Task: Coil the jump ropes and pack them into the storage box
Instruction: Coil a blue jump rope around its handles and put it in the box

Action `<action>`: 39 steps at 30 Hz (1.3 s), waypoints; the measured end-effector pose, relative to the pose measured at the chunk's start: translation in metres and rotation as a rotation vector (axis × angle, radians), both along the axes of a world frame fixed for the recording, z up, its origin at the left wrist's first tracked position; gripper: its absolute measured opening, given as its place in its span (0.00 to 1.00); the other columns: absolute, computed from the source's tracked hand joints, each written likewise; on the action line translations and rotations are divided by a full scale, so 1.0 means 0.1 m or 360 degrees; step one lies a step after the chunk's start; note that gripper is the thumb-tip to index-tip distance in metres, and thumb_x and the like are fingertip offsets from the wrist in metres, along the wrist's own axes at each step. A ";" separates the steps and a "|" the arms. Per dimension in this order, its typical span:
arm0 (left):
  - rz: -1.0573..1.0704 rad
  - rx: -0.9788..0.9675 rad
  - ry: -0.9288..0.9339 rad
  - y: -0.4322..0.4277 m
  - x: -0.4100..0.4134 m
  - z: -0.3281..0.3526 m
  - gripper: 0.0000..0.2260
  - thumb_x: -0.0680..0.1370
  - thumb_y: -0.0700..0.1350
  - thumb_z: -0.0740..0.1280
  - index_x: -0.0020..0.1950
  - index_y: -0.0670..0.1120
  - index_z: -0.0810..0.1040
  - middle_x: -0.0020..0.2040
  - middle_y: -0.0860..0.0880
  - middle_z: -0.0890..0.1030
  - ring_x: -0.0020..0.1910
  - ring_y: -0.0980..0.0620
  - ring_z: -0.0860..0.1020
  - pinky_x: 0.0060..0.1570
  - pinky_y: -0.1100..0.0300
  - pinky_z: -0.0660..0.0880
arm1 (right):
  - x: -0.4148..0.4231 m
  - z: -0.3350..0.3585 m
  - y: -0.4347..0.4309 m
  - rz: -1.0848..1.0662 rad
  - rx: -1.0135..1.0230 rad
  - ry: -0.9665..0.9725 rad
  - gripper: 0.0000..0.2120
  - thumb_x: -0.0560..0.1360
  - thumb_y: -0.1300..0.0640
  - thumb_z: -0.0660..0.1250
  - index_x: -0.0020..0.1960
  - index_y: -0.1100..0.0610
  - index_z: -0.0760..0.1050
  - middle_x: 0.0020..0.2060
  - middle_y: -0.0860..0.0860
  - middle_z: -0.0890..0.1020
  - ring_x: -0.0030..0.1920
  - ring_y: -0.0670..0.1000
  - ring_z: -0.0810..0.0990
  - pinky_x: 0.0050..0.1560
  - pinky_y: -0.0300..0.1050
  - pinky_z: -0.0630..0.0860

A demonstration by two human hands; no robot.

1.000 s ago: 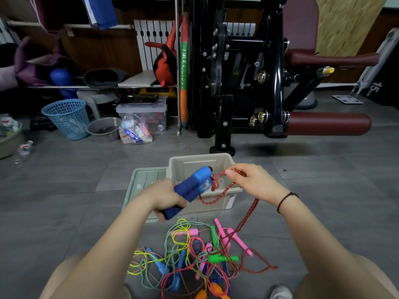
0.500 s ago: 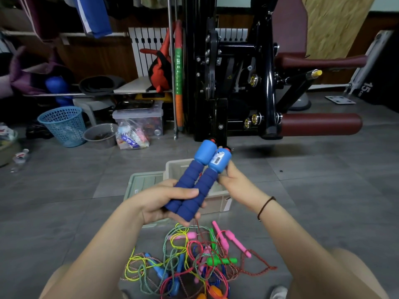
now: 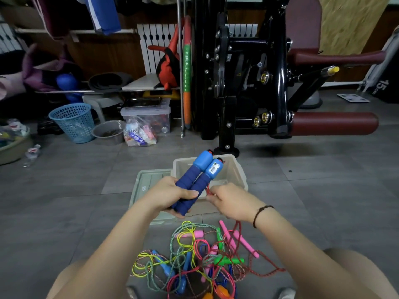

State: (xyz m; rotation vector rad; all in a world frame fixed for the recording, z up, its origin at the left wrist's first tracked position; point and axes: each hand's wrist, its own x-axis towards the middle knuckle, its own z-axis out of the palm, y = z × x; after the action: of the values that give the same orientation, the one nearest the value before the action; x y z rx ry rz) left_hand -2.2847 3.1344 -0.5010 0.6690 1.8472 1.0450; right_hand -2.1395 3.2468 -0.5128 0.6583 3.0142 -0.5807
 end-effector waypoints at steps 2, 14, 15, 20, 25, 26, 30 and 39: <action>0.0009 -0.0132 0.0416 0.05 -0.02 -0.08 0.09 0.71 0.42 0.74 0.41 0.41 0.75 0.33 0.45 0.77 0.29 0.49 0.77 0.22 0.62 0.74 | 0.02 -0.02 -0.04 0.0093 0.0038 -0.0031 0.15 0.80 0.48 0.58 0.42 0.57 0.72 0.42 0.56 0.81 0.43 0.56 0.78 0.43 0.46 0.73; -0.1038 -0.0297 0.1864 0.12 0.30 -0.26 0.11 0.74 0.50 0.69 0.56 0.52 0.76 0.52 0.45 0.80 0.53 0.42 0.78 0.43 0.57 0.71 | 0.26 0.18 0.28 -0.0127 0.0386 0.0068 0.18 0.75 0.37 0.60 0.34 0.49 0.74 0.27 0.45 0.74 0.34 0.47 0.73 0.35 0.42 0.67; -0.1076 -0.0236 0.1869 0.11 0.30 -0.25 0.11 0.74 0.50 0.70 0.55 0.53 0.76 0.52 0.46 0.81 0.53 0.43 0.78 0.44 0.57 0.72 | 0.28 0.18 0.31 -0.0133 0.0338 0.0022 0.18 0.74 0.37 0.61 0.32 0.47 0.72 0.26 0.45 0.72 0.32 0.45 0.72 0.34 0.42 0.67; -0.1120 0.0082 0.1464 0.04 0.17 -0.13 0.12 0.70 0.49 0.74 0.52 0.51 0.79 0.45 0.51 0.83 0.46 0.53 0.79 0.43 0.61 0.72 | 0.34 0.14 0.45 -0.0225 -0.0302 0.0140 0.11 0.72 0.43 0.69 0.33 0.46 0.78 0.29 0.44 0.78 0.31 0.40 0.73 0.37 0.37 0.70; -0.0650 0.0353 0.0812 -0.02 0.12 0.00 0.10 0.67 0.43 0.77 0.39 0.50 0.77 0.33 0.53 0.76 0.31 0.60 0.70 0.32 0.66 0.66 | 0.34 0.19 0.40 -0.0511 -0.1132 0.0416 0.14 0.80 0.65 0.55 0.37 0.58 0.72 0.27 0.48 0.75 0.25 0.45 0.74 0.24 0.35 0.71; -0.0520 0.0386 0.0616 -0.03 0.12 0.01 0.11 0.66 0.41 0.78 0.39 0.49 0.76 0.33 0.52 0.76 0.30 0.59 0.71 0.31 0.67 0.68 | 0.35 0.16 0.40 -0.0525 -0.1175 0.0434 0.13 0.80 0.63 0.56 0.38 0.56 0.71 0.27 0.48 0.72 0.25 0.46 0.70 0.24 0.36 0.68; -0.0124 0.0546 -0.0069 -0.01 0.11 0.00 0.11 0.66 0.40 0.75 0.46 0.40 0.78 0.37 0.46 0.81 0.35 0.51 0.79 0.36 0.58 0.78 | 0.36 0.19 0.34 -0.0431 -0.1222 0.0542 0.15 0.80 0.50 0.58 0.42 0.57 0.77 0.25 0.47 0.65 0.24 0.45 0.61 0.26 0.38 0.64; 0.0632 0.0514 -0.0118 0.11 -0.13 -0.10 0.05 0.71 0.39 0.73 0.42 0.41 0.78 0.37 0.43 0.79 0.34 0.46 0.77 0.40 0.54 0.76 | 0.41 0.33 0.23 -0.0148 -0.1149 0.0375 0.13 0.81 0.53 0.57 0.48 0.57 0.79 0.26 0.48 0.72 0.22 0.46 0.69 0.28 0.43 0.75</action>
State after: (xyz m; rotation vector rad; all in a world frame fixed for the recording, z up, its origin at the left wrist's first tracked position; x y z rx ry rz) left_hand -2.2974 3.1453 -0.5113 0.4442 1.8035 1.6297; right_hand -2.0987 3.2694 -0.4797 0.6991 2.6384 -1.7262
